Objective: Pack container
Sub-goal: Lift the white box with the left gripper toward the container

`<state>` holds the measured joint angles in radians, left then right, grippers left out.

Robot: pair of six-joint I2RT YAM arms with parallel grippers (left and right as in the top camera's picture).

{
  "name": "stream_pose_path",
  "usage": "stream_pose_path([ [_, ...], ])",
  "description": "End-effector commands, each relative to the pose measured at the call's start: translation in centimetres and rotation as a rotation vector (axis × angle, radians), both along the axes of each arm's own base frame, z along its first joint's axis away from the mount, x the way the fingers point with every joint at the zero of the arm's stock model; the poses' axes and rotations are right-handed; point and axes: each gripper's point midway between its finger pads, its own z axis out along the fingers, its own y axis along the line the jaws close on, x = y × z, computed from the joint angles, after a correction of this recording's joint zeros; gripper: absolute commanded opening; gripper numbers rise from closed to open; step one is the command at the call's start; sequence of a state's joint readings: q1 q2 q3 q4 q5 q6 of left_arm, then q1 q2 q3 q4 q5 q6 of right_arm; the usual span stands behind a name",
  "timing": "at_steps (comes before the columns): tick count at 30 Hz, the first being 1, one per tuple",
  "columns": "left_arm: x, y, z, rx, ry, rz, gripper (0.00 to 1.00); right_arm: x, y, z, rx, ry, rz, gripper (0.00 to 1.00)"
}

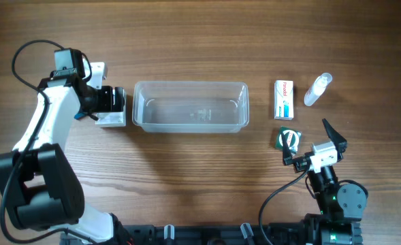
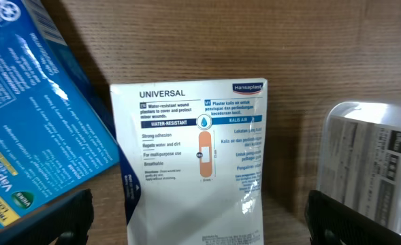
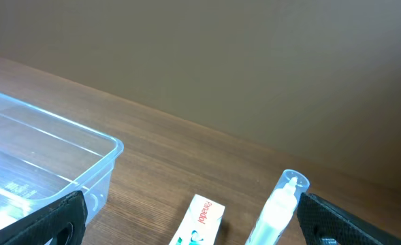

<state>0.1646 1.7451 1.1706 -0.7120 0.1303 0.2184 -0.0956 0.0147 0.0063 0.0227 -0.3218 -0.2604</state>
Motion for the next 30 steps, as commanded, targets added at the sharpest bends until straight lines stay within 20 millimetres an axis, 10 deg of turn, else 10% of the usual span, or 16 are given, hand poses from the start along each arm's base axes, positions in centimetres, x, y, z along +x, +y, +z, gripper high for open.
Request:
stream_pose_path([
  [1,-0.6,-0.7,-2.4,-0.025,0.060,-0.051,1.00,-0.1,0.2,0.3,-0.011,-0.014,0.013,1.00],
  [30,-1.4,-0.5,-6.6,-0.019,0.117,-0.037,0.94,-0.1,0.2,0.2,-0.011,-0.012,0.013,1.00],
])
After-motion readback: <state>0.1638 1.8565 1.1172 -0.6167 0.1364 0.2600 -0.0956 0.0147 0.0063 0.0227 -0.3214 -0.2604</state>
